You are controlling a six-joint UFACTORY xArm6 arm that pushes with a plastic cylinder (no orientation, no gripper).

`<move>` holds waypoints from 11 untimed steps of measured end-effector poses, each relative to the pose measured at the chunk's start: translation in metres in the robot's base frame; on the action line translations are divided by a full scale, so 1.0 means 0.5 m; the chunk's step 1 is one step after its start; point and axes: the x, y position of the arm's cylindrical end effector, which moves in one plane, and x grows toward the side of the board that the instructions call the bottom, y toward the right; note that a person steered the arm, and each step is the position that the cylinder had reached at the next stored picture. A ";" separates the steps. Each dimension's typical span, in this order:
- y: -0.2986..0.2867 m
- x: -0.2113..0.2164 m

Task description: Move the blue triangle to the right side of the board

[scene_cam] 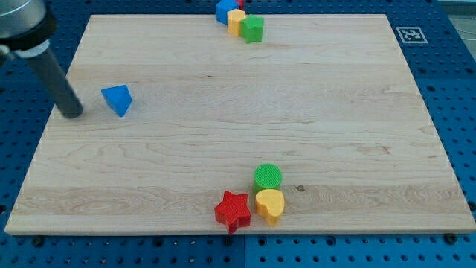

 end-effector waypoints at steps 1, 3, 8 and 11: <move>0.061 -0.036; 0.138 -0.019; 0.083 0.065; 0.175 0.114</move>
